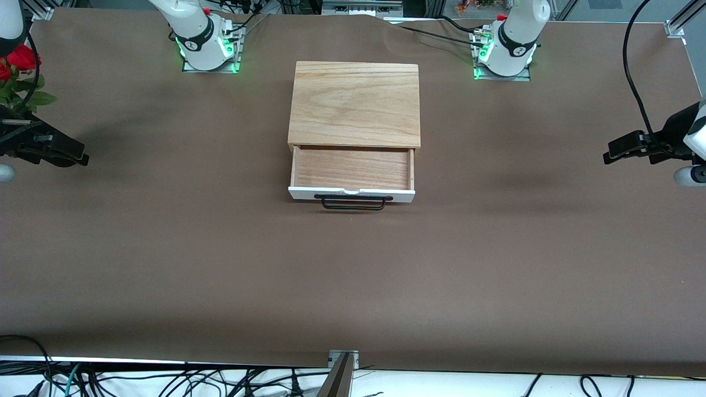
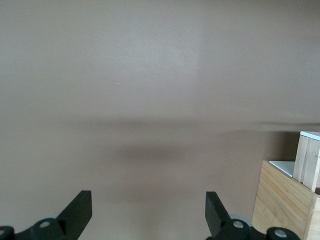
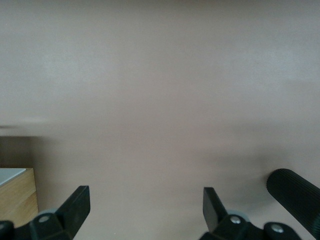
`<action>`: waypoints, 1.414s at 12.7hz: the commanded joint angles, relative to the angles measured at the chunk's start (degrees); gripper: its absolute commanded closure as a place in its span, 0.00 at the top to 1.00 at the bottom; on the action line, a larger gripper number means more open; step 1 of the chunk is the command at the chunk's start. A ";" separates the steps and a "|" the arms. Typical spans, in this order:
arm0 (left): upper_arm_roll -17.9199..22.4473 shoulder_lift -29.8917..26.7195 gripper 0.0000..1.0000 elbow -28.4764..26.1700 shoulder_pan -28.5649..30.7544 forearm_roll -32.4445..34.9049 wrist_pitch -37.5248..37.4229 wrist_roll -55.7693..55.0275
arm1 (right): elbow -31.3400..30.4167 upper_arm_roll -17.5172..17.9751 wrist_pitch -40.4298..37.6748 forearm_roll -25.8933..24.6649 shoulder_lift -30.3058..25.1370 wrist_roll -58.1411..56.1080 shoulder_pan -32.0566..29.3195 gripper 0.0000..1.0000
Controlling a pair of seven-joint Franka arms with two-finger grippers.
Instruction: Close drawer with both arms simultaneously
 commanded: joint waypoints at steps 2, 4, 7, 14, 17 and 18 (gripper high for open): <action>-0.48 -0.21 1.00 0.60 0.55 1.29 -0.22 0.37 | 0.19 0.04 0.01 0.60 -0.07 0.11 -0.10 1.00; -0.56 -0.21 1.00 0.60 0.54 1.29 -0.22 0.37 | 0.19 0.04 0.01 0.52 -0.06 0.19 -0.10 1.00; -0.56 -0.21 1.00 0.60 0.46 1.29 -0.22 0.37 | 0.19 0.04 0.09 0.52 -0.06 0.28 -0.10 1.00; -0.83 1.02 1.00 0.69 -0.42 1.11 0.22 -0.07 | 0.19 0.04 0.18 0.52 -0.06 0.46 -0.01 1.00; -0.74 1.02 1.00 0.69 -0.25 1.11 0.13 0.02 | 0.19 0.04 0.18 0.60 -0.06 0.37 -0.10 1.00; -0.65 1.02 1.00 0.69 -0.07 1.28 0.13 0.10 | 0.19 0.04 0.18 0.52 -0.06 0.37 -0.01 1.00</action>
